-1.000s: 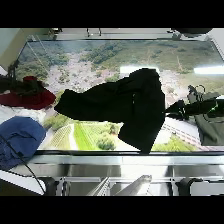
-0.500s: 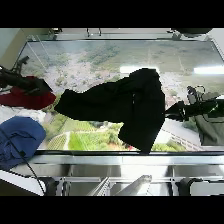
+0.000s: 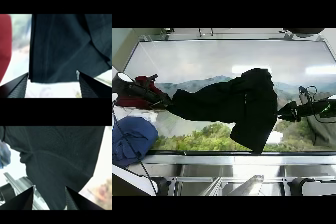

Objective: Fold the shirts.

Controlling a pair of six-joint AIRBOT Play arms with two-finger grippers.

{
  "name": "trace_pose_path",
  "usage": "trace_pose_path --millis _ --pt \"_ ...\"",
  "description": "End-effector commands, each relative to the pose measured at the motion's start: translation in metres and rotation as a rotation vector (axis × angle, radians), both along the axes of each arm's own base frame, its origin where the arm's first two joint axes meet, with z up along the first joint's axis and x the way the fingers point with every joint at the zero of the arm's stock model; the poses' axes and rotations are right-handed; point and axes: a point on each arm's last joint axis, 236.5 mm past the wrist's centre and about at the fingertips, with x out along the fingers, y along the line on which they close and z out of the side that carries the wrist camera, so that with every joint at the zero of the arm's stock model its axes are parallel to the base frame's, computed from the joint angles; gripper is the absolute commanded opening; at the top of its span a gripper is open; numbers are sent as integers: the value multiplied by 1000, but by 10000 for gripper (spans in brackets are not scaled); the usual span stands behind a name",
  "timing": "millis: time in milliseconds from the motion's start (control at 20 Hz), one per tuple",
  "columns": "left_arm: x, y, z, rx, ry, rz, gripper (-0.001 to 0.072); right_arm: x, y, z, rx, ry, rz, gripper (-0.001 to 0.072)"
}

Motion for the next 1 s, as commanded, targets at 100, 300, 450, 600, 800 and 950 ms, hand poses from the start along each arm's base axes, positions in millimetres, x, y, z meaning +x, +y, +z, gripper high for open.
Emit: trace_pose_path --millis 100,300,450,600,800,950 --pt "-20 -26 -17 -33 79 -119 301 0 0 -1 -1 3 1 442" --pt "-11 -25 -4 -31 44 -141 14 -2 -7 -20 -44 27 1 439" --pt "-6 -31 15 -70 31 -154 15 13 -28 -33 -120 8 -85 433" --pt "-5 -36 21 -88 28 -162 15 23 -45 -40 -164 1 -150 420" --pt "0 -42 24 -114 12 -147 14 29 -32 -49 -194 -11 -138 312" --pt "1 -44 25 -125 9 -145 14 22 -7 -61 -180 21 -71 285"
